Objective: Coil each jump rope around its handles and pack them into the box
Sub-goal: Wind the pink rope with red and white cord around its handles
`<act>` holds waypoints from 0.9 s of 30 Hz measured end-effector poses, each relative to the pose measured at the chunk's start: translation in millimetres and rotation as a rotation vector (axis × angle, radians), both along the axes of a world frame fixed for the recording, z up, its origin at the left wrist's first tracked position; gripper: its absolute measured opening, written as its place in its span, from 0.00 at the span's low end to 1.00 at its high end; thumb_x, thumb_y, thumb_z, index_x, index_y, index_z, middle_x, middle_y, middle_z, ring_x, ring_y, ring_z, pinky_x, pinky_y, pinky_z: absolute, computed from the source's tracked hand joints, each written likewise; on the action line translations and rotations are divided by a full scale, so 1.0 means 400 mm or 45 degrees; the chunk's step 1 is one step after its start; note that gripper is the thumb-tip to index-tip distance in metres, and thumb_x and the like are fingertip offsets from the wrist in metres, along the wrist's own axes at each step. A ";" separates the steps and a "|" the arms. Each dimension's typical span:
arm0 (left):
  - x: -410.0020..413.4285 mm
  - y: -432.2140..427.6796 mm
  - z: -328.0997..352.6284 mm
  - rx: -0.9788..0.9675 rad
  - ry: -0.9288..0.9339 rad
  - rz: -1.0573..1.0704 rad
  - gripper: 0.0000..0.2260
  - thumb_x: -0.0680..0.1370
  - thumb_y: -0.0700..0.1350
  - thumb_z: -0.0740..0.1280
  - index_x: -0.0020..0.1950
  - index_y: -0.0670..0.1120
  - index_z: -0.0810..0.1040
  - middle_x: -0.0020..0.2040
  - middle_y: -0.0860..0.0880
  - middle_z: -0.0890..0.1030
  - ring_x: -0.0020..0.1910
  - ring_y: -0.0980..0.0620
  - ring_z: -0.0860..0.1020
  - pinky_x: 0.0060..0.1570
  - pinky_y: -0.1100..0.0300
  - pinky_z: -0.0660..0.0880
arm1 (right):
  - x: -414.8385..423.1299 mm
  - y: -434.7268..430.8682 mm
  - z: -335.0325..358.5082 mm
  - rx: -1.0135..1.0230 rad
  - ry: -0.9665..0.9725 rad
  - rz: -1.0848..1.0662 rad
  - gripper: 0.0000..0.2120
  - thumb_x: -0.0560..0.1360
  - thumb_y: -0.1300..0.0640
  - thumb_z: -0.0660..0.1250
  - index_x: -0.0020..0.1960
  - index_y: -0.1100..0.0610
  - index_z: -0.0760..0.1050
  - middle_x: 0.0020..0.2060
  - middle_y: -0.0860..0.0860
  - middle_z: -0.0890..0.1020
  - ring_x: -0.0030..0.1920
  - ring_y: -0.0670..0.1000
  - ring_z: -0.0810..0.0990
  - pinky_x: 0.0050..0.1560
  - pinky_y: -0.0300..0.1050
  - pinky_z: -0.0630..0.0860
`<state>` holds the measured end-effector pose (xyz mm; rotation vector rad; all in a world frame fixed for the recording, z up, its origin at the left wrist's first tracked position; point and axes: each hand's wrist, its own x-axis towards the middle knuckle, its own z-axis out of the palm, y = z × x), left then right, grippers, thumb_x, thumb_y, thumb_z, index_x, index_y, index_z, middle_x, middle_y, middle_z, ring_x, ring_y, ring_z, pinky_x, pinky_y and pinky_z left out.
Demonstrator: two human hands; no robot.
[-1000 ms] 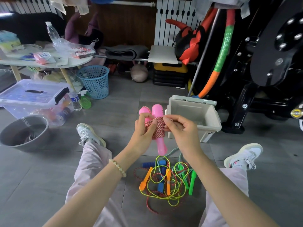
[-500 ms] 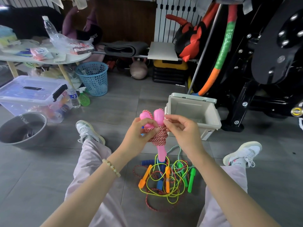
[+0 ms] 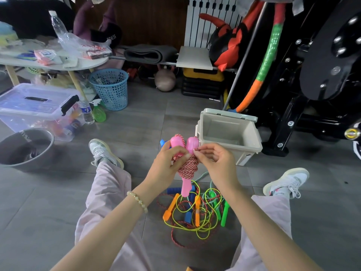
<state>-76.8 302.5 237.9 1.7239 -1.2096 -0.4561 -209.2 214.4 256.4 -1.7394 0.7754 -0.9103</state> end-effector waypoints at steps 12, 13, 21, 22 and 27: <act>-0.008 0.005 -0.024 -0.003 0.100 0.057 0.04 0.78 0.50 0.63 0.45 0.53 0.76 0.51 0.48 0.72 0.48 0.50 0.75 0.48 0.53 0.77 | 0.001 0.022 -0.041 -0.530 0.233 0.106 0.12 0.72 0.59 0.71 0.55 0.58 0.81 0.47 0.45 0.77 0.45 0.43 0.79 0.46 0.35 0.79; -0.010 0.005 -0.022 -0.007 0.099 0.083 0.05 0.78 0.50 0.63 0.44 0.53 0.75 0.50 0.47 0.73 0.47 0.49 0.75 0.48 0.51 0.77 | 0.004 0.023 -0.040 -0.550 0.247 0.096 0.11 0.71 0.59 0.72 0.54 0.58 0.81 0.46 0.45 0.77 0.43 0.44 0.80 0.45 0.38 0.80; -0.004 0.011 -0.006 0.048 -0.147 0.234 0.09 0.76 0.53 0.66 0.43 0.48 0.77 0.47 0.52 0.73 0.39 0.54 0.73 0.34 0.67 0.66 | 0.026 0.034 -0.041 -0.659 0.322 0.017 0.05 0.73 0.59 0.71 0.47 0.59 0.81 0.41 0.51 0.83 0.39 0.47 0.81 0.42 0.44 0.80; -0.006 0.009 -0.004 0.061 -0.183 0.243 0.11 0.76 0.53 0.66 0.44 0.46 0.78 0.48 0.53 0.73 0.40 0.53 0.73 0.35 0.64 0.67 | 0.027 0.037 -0.041 -0.672 0.358 0.018 0.06 0.73 0.59 0.70 0.49 0.60 0.80 0.42 0.52 0.83 0.40 0.49 0.81 0.43 0.46 0.80; -0.025 0.005 0.003 0.126 -0.150 0.249 0.13 0.78 0.56 0.63 0.59 0.52 0.70 0.47 0.55 0.75 0.37 0.55 0.74 0.32 0.66 0.65 | 0.034 0.037 -0.038 -0.768 0.519 0.039 0.05 0.75 0.61 0.65 0.49 0.62 0.77 0.43 0.55 0.79 0.41 0.53 0.77 0.41 0.50 0.75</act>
